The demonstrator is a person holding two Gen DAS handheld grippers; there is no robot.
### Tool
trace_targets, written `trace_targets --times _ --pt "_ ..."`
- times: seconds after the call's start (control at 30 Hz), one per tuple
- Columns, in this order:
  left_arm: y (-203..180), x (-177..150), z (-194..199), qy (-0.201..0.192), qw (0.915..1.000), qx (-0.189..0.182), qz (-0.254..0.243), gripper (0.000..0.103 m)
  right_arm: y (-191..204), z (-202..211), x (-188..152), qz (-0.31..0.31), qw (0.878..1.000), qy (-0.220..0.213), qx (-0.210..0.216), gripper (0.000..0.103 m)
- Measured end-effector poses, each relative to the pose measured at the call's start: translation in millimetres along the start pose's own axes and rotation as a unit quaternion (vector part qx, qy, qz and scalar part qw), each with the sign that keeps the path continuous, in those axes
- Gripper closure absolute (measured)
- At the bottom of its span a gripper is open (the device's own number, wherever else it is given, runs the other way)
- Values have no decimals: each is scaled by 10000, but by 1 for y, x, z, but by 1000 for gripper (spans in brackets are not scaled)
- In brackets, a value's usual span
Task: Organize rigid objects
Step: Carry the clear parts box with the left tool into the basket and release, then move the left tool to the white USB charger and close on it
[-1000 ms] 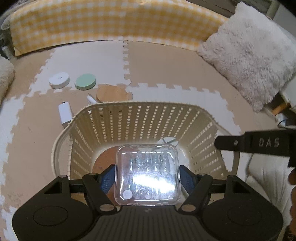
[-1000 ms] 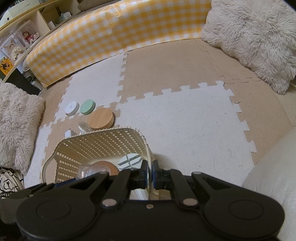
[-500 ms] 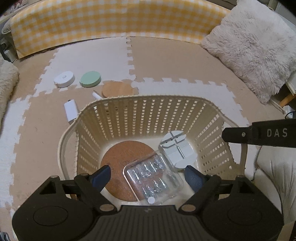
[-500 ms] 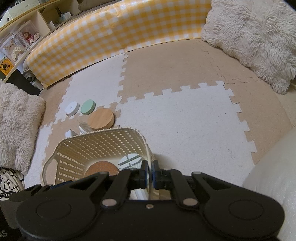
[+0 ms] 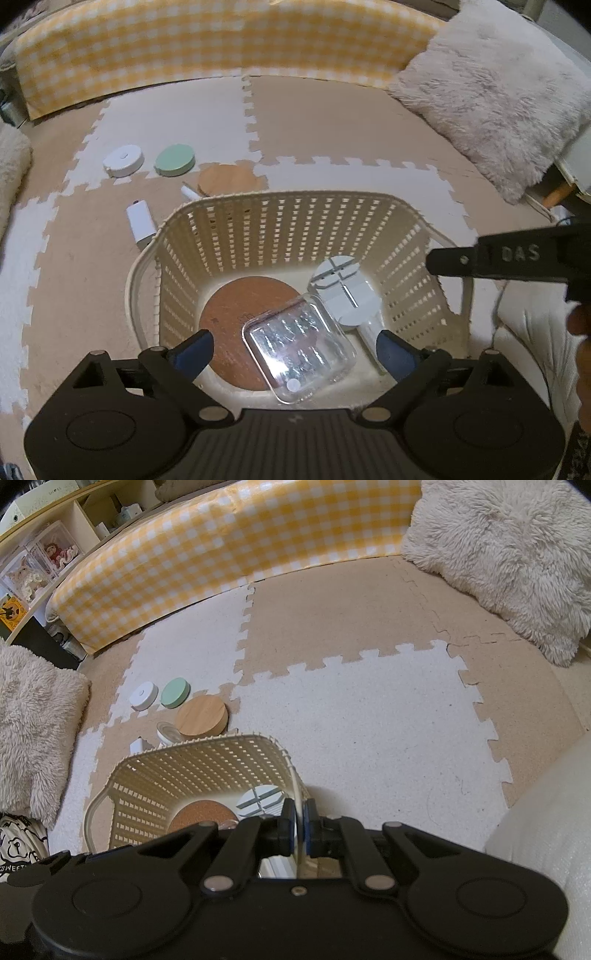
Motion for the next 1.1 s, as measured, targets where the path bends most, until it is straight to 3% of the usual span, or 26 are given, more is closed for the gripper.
trace_targets --times 0.33,0.6,0.9,1.1 --pt "-3 1 34 -407 9984 -154 -350 0 0 0 0 1 10000 1 -1 98" --pt "15 9 59 -806 9958 -229 -380 0 0 0 0 5 10000 2 -5 97" --pt "65 30 63 -1180 9928 115 -168 0 -1 0 -1 7 10000 2 -3 97" --pt "106 35 47 -1113 9931 375 72 0 -1 0 0 4 10000 2 -4 97"
Point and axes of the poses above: each gripper's, at about its wrist camera, not at the fingertips, and z roughly against the way its jaws point, y to its left, x to its top, the point moved 6 cm from there along -z, roughly the way its jaws point, and after that the axes turned 14 degrees about -z, right-handed, at the moved point
